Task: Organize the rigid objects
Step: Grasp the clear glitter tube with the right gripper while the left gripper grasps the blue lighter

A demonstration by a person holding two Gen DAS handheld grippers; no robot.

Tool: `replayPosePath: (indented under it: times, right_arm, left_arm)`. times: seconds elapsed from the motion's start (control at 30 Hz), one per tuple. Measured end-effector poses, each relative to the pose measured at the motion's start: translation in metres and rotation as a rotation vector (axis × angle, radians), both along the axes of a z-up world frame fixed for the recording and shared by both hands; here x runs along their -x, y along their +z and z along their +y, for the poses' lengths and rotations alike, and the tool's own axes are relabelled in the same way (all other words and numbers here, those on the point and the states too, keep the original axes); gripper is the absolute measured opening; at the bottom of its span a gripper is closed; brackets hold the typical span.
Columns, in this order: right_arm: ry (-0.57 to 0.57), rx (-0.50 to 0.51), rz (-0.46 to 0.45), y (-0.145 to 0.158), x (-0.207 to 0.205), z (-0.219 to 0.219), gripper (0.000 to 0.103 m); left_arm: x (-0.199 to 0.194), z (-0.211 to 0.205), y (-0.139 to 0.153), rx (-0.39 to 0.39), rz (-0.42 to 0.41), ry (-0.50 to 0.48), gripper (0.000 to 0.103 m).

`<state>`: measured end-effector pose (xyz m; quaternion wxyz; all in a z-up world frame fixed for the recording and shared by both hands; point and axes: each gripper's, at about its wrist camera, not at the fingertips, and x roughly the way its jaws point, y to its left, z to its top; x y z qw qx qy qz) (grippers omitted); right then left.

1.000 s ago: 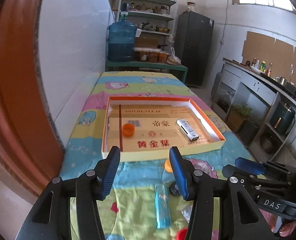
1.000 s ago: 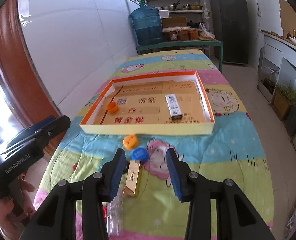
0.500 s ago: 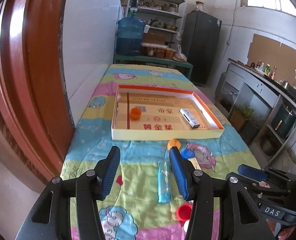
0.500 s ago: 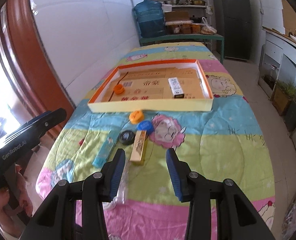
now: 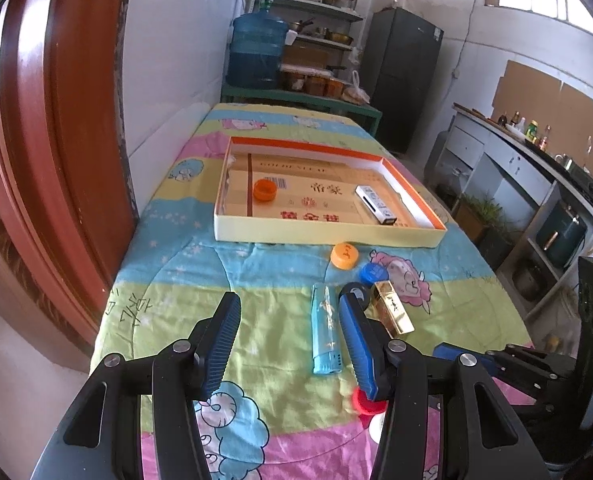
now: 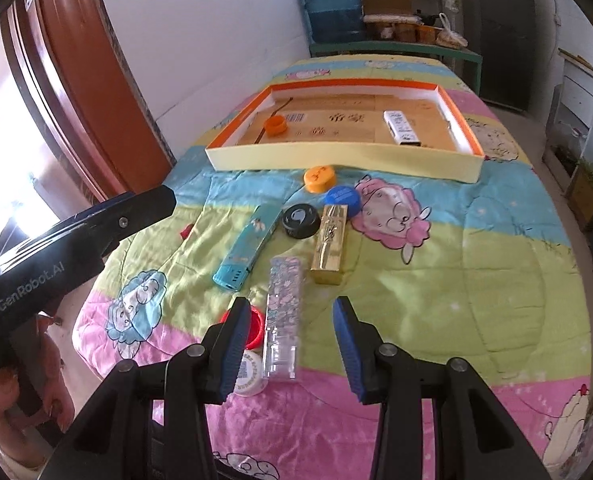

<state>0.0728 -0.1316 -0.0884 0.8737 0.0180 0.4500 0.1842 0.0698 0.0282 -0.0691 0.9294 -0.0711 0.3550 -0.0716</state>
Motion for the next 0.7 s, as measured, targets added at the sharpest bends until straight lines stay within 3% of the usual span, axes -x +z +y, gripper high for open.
replayPosePath:
  times: [0.43, 0.6, 0.7]
  right_arm:
    - [-0.011, 0.069, 0.01, -0.014, -0.018, 0.017, 0.042]
    - [-0.011, 0.076, 0.038, -0.021, -0.025, 0.021, 0.025]
    - [-0.001, 0.07, 0.04, -0.021, -0.025, 0.023, 0.02]
  left_arm:
    - [-0.012, 0.003, -0.014, 0.013, 0.032, -0.01, 0.053]
    - [-0.016, 0.002, -0.02, 0.011, 0.051, -0.02, 0.053]
    - [-0.019, 0.0, -0.024, 0.008, 0.059, -0.027, 0.053]
